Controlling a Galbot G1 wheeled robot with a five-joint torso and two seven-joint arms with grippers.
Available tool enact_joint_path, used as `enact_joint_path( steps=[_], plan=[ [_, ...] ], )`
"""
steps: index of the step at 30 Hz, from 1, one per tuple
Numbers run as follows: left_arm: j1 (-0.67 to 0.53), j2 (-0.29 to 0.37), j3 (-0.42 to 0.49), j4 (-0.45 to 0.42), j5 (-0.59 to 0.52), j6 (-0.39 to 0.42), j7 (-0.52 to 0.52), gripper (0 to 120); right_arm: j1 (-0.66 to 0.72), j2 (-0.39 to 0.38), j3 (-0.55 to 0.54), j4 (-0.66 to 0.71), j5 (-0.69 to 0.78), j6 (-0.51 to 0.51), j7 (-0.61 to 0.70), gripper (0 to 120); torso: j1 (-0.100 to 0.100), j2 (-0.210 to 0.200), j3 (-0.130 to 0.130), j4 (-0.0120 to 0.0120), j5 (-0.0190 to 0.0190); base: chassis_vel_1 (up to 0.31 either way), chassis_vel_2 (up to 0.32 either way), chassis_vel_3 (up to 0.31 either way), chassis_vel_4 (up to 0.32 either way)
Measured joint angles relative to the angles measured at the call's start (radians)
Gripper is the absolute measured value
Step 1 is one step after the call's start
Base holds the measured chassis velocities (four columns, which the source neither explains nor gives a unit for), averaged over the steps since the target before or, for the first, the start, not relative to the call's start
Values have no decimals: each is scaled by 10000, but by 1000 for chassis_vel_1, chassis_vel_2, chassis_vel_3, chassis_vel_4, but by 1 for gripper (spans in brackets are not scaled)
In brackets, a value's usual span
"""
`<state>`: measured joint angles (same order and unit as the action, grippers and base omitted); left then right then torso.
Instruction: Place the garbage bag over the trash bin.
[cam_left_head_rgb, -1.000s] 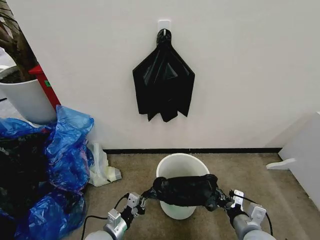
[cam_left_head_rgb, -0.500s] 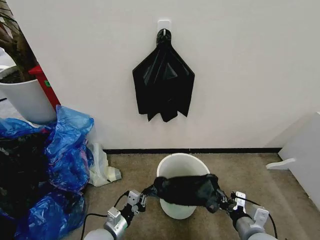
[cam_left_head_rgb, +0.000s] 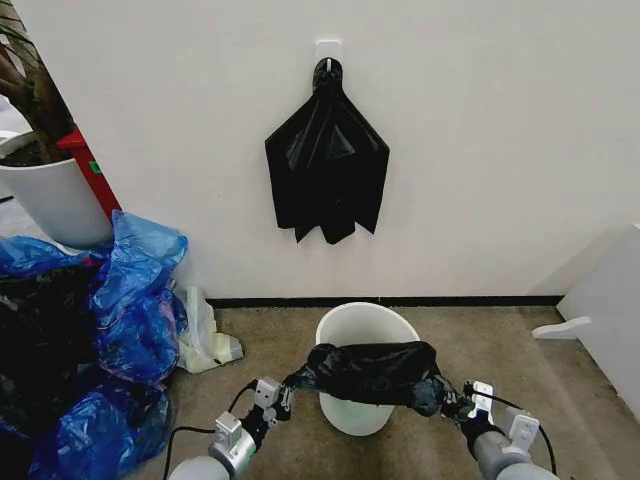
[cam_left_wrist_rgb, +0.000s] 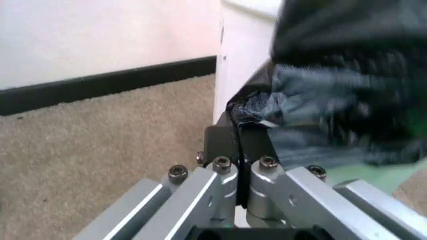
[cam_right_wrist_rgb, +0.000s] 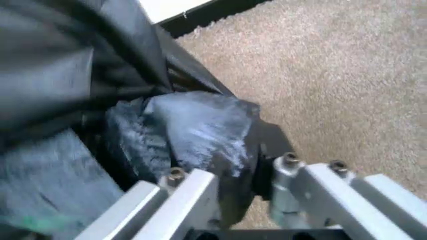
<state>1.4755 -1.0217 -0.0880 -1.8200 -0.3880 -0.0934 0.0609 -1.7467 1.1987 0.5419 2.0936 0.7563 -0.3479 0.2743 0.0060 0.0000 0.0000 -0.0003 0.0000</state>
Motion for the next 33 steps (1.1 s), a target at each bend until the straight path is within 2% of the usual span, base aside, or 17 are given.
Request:
enact_joint_path(
  steps=[2, 4, 6, 9, 10, 12, 13, 16, 18, 20, 24, 25, 26, 27, 30, 33],
  plan=[
    [156, -29, 5, -146, 182, -29, 12, 0, -242, 34, 28, 198, -172, -1, -3, 15, 0, 0, 0, -1, 0, 0, 0, 0, 0],
    [209, -35, -1, -203, 232, -39, 11, 0, -311, 46, 42, 267, -228, -5, -3, 18, 0, 0, 0, -1, 0, 0, 0, 0, 0],
    [406, -15, -32, -431, 466, -71, -65, 0, -593, 106, 93, 574, -473, -76, 74, 28, 0, 0, 0, 0, 0, 0, 0, 0, 0],
    [544, 38, -60, -601, 643, -118, -146, 7, -761, 149, 141, 814, -668, -84, 121, 38, 0, 0, 0, -1, -1, 0, 0, 0, 0],
    [622, 81, -67, -692, 822, -171, -208, 13, -840, 180, 168, 982, -778, -84, 189, 45, 0, 0, -1, -1, 0, 0, 0, 0, 0],
    [651, 100, -73, -731, 908, -202, -229, 16, -871, 195, 178, 1057, -821, -84, 228, 46, 0, 0, -1, 0, -1, 0, 0, 0, 0],
    [739, 169, -84, -824, 1048, -287, -265, 23, -945, 227, 191, 1214, -915, -84, 302, 54, 0, 0, -1, 0, -1, 0, 0, 0, 0],
    [923, 285, -117, -980, 1197, -400, -316, 34, -1085, 277, 223, 1423, -1160, -66, 340, 65, 0, 0, -1, 0, -1, 0, 0, 0, 0],
    [1001, 309, -132, -1030, 1224, -438, -337, 38, -1125, 296, 237, 1467, -1247, -37, 343, 68, 0, 0, -1, -1, 0, 0, 0, 0, 0],
    [1288, 359, -177, -1176, 1299, -559, -405, 48, -1284, 361, 300, 1575, -1476, 54, 354, 80, 0, 0, -1, 0, 0, 0, 0, 0, 0],
    [1649, 412, -232, -1332, 1651, -853, -430, 64, -1602, 425, 368, 1755, -1747, 170, 287, 94, 0, 0, -1, 0, 0, 0, 0, 0, 0],
    [1649, 412, -232, -1332, 1651, -853, -430, 64, -1602, 425, 368, 1755, -1747, 170, 287, 94, 0, 0, -1, 0, 0, 0, 0, 0, 0],
    [1698, 412, -237, -1356, 1822, -934, -428, 71, -1702, 454, 361, 1817, -1880, 215, 210, 98, 0, 0, -1, 0, -1, 0, 0, 0, 0],
    [1713, 412, -239, -1370, 1919, -970, -424, 72, -1739, 468, 350, 1840, -1948, 235, 170, 98, 0, 0, -1, 0, -1, 0, 0, 0, 0],
    [1707, 388, -212, -1459, 2279, -1104, -360, 87, -1952, 551, 177, 1942, -2465, 482, -111, 100, 0, 0, -1, -1, 0, 0, 0, 0, 0],
    [1691, 377, -191, -1521, 2341, -1115, -337, 94, -2038, 580, 82, 2068, -2616, 575, -161, 100, -1, 0, -1, -1, 0, 0, 0, 0, 0]
  ],
)
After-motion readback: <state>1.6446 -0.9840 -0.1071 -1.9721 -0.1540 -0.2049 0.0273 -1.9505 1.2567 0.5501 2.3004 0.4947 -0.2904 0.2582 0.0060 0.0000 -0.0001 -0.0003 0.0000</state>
